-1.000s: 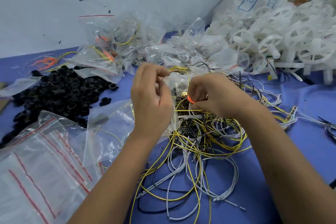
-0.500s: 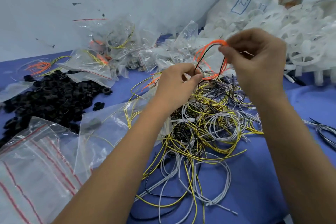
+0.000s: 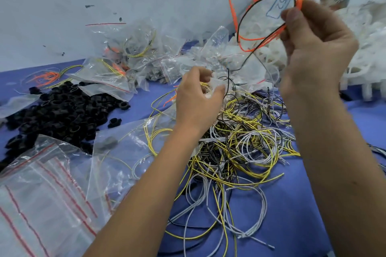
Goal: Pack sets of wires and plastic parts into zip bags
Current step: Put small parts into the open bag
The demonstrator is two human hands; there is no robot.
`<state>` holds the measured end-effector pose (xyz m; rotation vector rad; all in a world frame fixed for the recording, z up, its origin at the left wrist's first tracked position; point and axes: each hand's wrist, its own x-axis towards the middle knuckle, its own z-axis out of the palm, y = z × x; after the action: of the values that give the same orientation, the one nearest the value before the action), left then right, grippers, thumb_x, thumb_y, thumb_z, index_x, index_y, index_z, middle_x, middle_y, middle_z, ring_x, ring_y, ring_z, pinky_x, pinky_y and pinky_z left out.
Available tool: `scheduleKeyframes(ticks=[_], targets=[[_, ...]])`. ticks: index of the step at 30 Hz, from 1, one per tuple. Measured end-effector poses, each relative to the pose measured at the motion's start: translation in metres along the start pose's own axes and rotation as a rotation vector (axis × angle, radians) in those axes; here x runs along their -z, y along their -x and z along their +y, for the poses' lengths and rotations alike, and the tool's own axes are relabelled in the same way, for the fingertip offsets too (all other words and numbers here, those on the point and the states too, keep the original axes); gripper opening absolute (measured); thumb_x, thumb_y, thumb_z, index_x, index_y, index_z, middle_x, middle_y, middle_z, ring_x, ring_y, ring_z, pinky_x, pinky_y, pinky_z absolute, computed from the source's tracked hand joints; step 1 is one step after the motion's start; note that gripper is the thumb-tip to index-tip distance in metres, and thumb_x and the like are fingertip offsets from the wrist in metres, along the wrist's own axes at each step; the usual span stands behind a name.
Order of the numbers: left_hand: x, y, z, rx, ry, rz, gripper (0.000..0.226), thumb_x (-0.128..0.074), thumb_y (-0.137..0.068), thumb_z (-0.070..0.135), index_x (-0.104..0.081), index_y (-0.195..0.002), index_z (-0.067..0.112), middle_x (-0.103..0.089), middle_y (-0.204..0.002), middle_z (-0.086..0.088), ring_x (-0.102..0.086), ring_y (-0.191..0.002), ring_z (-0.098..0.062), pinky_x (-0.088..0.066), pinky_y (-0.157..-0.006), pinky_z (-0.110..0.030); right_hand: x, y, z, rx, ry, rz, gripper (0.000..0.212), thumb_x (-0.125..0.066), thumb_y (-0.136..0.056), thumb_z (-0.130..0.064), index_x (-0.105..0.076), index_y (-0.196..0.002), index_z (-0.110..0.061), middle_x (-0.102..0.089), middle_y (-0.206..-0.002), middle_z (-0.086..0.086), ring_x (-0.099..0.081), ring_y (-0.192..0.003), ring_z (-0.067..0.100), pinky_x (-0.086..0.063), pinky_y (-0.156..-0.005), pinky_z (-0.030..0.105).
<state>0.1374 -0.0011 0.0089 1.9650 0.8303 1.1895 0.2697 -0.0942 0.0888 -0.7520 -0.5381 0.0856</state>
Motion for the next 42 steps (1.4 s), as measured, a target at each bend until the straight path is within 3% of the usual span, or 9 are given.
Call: scheduleKeyframes(ticks=[5, 8, 13, 20, 24, 30, 36, 39, 42], targets=[[0.009, 0.0, 0.014, 0.188, 0.386, -0.117, 0.016, -0.072, -0.094, 0.029, -0.068, -0.107, 0.021, -0.07, -0.097, 0.01, -0.061, -0.075, 0.007, -0.048, -0.058, -0.014, -0.008, 0.022, 0.023, -0.186, 0.124, 0.018, 0.017, -0.077, -0.084, 0.006, -0.074, -0.081, -0.01, -0.073, -0.067, 0.001, -0.066, -0.067, 0.015, -0.053, -0.064, 0.024], [0.003, 0.002, 0.021, 0.294, 0.48, -0.205, 0.014, -0.074, -0.094, 0.021, -0.067, -0.107, 0.02, -0.076, -0.093, 0.006, -0.068, -0.078, -0.002, -0.047, -0.061, -0.017, -0.005, 0.034, 0.035, -0.257, 0.184, -0.018, 0.019, -0.077, -0.084, 0.006, -0.073, -0.079, -0.012, -0.072, -0.065, -0.002, -0.066, -0.064, 0.011, -0.054, -0.064, 0.024], [0.0, 0.002, 0.02, 0.505, 0.784, -0.064, 0.011, -0.07, -0.094, 0.004, -0.068, -0.095, 0.015, -0.077, -0.087, -0.004, -0.069, -0.064, -0.01, -0.049, -0.054, -0.018, 0.012, 0.042, 0.044, -0.381, 0.231, -0.026, 0.017, -0.075, -0.087, 0.003, -0.073, -0.081, -0.012, -0.075, -0.071, 0.001, -0.072, -0.071, 0.012, -0.054, -0.064, 0.021], [-0.002, 0.005, 0.003, 0.483, 0.616, 0.009, 0.009, -0.071, -0.095, 0.009, -0.069, -0.086, 0.009, -0.075, -0.084, -0.01, -0.065, -0.054, -0.011, -0.047, -0.047, -0.021, 0.034, 0.048, 0.052, -0.519, 0.246, -0.045, 0.012, -0.072, -0.089, 0.002, -0.071, -0.084, -0.008, -0.076, -0.07, 0.002, -0.067, -0.061, 0.008, -0.052, -0.059, 0.018], [0.005, 0.001, -0.005, 0.447, 0.423, 0.11, 0.017, -0.072, -0.095, 0.016, -0.073, -0.079, 0.011, -0.071, -0.071, -0.005, -0.066, -0.061, -0.02, -0.048, -0.056, -0.029, 0.038, 0.047, 0.054, -0.529, 0.201, -0.049, 0.01, -0.075, -0.087, 0.001, -0.072, -0.085, -0.008, -0.076, -0.073, 0.003, -0.068, -0.065, 0.011, -0.054, -0.063, 0.02], [0.013, -0.011, -0.004, 0.677, 0.647, 0.244, 0.024, -0.068, -0.098, 0.01, -0.065, -0.075, 0.007, -0.065, -0.058, 0.0, -0.056, -0.045, -0.006, -0.041, -0.042, -0.017, 0.048, 0.042, 0.057, -0.479, 0.199, 0.135, 0.012, -0.078, -0.084, 0.004, -0.072, -0.089, -0.005, -0.074, -0.075, 0.006, -0.066, -0.062, 0.011, -0.053, -0.062, 0.018], [0.016, -0.021, 0.004, 0.701, 0.587, 0.092, 0.022, -0.066, -0.101, 0.019, -0.061, -0.096, -0.002, -0.069, -0.076, -0.012, -0.059, -0.052, -0.013, -0.049, -0.046, -0.016, 0.053, 0.028, 0.044, -0.238, 0.089, 0.435, 0.016, -0.074, -0.089, 0.004, -0.069, -0.083, -0.01, -0.07, -0.067, -0.004, -0.066, -0.063, 0.008, -0.053, -0.065, 0.019], [0.024, -0.016, 0.0, 0.584, 0.467, 0.075, 0.029, -0.064, -0.102, 0.03, -0.063, -0.1, 0.001, -0.07, -0.078, -0.009, -0.061, -0.049, -0.011, -0.05, -0.047, -0.019, 0.04, 0.027, 0.04, -0.257, -0.011, 0.366, 0.015, -0.074, -0.087, 0.006, -0.069, -0.085, -0.008, -0.072, -0.07, 0.001, -0.067, -0.067, 0.012, -0.054, -0.066, 0.02], [0.032, -0.006, 0.003, 0.549, 0.555, -0.105, 0.044, -0.059, -0.103, 0.043, -0.064, -0.102, -0.001, -0.074, -0.085, -0.015, -0.072, -0.06, -0.019, -0.054, -0.05, -0.022, 0.013, 0.041, 0.048, -0.375, -0.054, 0.173, 0.015, -0.075, -0.085, 0.008, -0.07, -0.089, -0.006, -0.073, -0.079, 0.008, -0.069, -0.07, 0.013, -0.054, -0.065, 0.02]])
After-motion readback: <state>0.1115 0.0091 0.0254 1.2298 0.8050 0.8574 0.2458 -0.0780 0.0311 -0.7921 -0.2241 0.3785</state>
